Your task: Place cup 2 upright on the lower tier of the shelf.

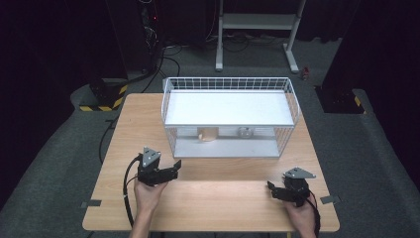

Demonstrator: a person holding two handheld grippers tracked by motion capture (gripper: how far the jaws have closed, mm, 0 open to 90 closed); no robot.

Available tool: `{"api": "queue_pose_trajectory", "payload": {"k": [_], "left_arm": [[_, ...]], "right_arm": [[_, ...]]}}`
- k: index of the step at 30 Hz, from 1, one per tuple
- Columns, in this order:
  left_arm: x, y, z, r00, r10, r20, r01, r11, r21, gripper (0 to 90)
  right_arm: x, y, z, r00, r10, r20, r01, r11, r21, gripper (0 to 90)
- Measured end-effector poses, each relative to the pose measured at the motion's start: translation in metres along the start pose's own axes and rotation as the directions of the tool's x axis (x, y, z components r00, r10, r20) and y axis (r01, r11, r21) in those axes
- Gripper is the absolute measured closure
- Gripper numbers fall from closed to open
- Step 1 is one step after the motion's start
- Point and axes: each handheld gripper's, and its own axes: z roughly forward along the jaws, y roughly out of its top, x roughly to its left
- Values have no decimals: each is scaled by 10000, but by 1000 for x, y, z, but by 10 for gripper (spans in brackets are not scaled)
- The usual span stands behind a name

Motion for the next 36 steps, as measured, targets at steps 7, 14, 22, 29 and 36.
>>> {"api": "queue_pose_trajectory", "payload": {"k": [7, 14, 22, 29, 36], "left_arm": [[5, -6, -4, 9998, -59, -197, 61, 9999, 88, 147], [9, -11, -6, 9996, -66, -280, 72, 9998, 204, 147], [9, -18, -5, 9987, 87, -495, -68, 9992, 382, 147], [10, -27, -3, 9982, -21, -593, 57, 9981, 610, 147], [11, -36, 2, 9971, 97, -750, -30, 9961, 883, 147]], "right_arm": [[0, 0, 0, 10000, 2, 4, -2, 10000, 0, 223], [0, 0, 0, 10000, -12, 14, 12, 10000, -2, 223], [0, 0, 0, 10000, 2, 4, -2, 10000, 2, 223], [0, 0, 0, 10000, -11, 12, 11, 10000, -1, 223], [0, 0, 0, 10000, 20, 3, -20, 10000, -3, 223]]}}
